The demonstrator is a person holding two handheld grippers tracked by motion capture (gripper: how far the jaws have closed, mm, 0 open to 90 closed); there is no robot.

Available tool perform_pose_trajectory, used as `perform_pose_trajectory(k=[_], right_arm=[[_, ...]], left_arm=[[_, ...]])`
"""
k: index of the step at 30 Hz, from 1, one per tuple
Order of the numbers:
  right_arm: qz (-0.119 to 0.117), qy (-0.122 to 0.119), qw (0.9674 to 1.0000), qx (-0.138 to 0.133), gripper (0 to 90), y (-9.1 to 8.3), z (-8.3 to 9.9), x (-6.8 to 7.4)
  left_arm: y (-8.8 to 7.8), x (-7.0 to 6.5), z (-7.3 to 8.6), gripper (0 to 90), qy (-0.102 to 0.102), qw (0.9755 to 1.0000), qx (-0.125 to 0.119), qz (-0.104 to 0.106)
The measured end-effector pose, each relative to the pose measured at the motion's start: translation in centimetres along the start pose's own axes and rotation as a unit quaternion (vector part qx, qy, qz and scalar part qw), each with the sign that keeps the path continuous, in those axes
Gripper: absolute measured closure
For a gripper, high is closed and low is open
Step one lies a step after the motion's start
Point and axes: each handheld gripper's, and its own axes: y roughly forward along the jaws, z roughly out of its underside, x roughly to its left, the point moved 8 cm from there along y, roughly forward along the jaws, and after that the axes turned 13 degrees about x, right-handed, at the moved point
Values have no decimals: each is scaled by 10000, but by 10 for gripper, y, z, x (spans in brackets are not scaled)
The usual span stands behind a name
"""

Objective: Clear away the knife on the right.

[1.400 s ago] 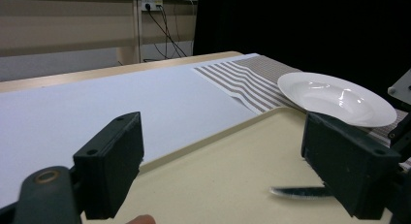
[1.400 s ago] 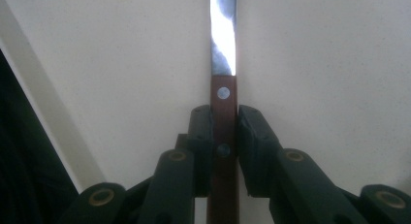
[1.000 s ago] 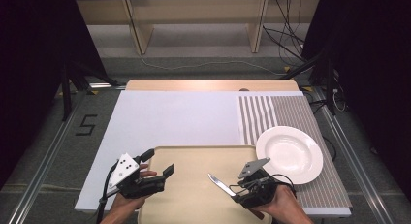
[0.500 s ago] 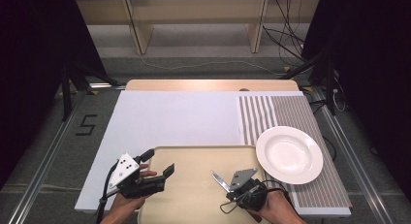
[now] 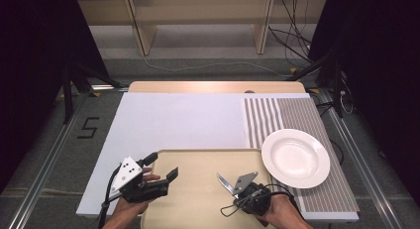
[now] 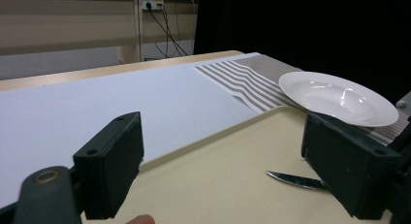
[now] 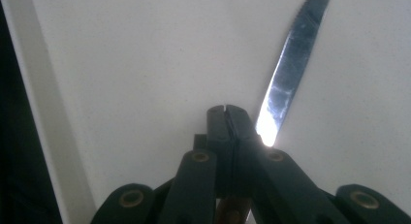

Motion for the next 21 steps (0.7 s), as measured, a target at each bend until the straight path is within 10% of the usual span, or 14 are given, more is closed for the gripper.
perform_pose_trajectory(k=[21], right_arm=[[203, 485, 9986, 10, 900, -3, 7, -22]], left_arm=[[0, 0, 0, 149, 14, 10000, -5, -9]])
